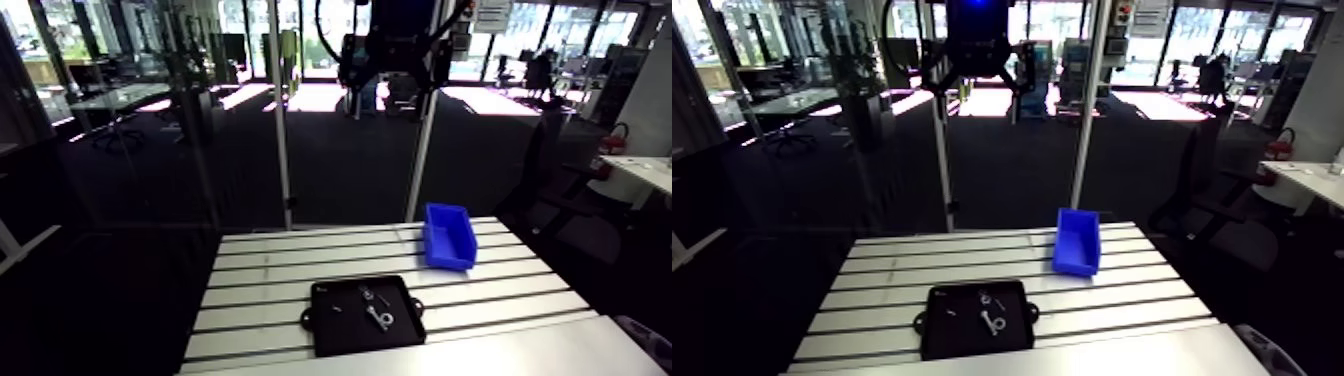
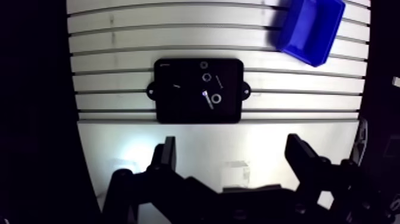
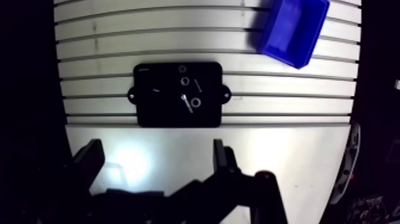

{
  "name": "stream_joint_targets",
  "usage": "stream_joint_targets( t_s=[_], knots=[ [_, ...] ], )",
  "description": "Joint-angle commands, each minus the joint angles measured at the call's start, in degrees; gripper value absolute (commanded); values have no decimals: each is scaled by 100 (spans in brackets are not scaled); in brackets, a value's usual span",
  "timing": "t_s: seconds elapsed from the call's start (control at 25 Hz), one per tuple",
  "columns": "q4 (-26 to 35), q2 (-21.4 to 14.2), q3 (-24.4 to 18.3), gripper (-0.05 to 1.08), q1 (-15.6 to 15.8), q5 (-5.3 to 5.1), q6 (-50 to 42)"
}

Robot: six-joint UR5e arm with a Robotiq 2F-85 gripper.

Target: Pick up the M10 bolt from the tray and put it into the blue bin.

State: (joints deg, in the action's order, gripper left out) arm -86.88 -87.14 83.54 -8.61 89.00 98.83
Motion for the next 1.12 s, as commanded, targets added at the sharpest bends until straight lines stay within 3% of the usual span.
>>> stream_joint_targets(
  t_s=[0.04, 0.56, 0.8, 1.12],
  knots=[
    [0, 0, 35, 0, 0, -1, 0],
    [-18, 0, 237, 0, 9, 16, 35],
    [-167, 0, 448, 0, 158, -54, 141],
    [-835, -62, 1248, 0, 158, -28, 949]
  ],
)
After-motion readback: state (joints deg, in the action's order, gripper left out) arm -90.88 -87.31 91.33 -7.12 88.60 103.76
